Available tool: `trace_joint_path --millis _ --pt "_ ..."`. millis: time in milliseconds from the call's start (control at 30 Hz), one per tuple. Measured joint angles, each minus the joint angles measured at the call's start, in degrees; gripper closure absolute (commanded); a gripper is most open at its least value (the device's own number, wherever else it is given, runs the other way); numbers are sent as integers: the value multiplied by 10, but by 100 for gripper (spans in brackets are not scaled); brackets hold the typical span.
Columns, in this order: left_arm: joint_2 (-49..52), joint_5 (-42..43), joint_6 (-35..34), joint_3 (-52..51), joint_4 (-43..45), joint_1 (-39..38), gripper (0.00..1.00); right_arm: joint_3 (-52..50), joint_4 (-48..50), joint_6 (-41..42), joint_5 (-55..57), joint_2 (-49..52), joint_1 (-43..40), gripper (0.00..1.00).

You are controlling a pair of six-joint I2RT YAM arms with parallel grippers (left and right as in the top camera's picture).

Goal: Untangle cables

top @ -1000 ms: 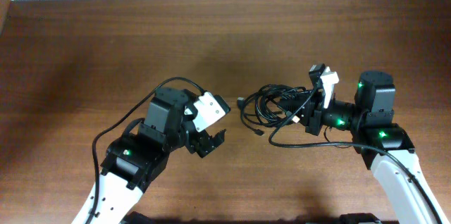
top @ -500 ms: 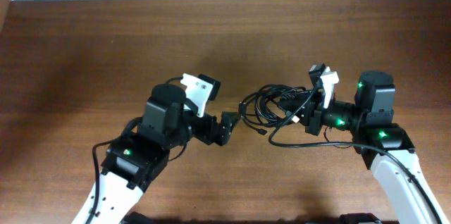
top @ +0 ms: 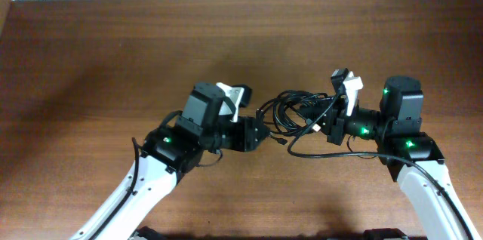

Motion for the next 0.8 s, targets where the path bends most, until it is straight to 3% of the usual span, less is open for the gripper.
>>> trace_joint_path --millis 133,300,467,800 --pt "0 -5 -4 0 31 -26 33 0 0 0 0 0 0 96" --pt "0 -46 -4 0 58 -53 33 0 0 0 0 0 0 96" --pt "2 -120 -22 0 90 -82 39 0 0 0 0 0 0 96" --pt "58 -143 -68 0 129 -88 54 0 0 2 2 0 0 96"
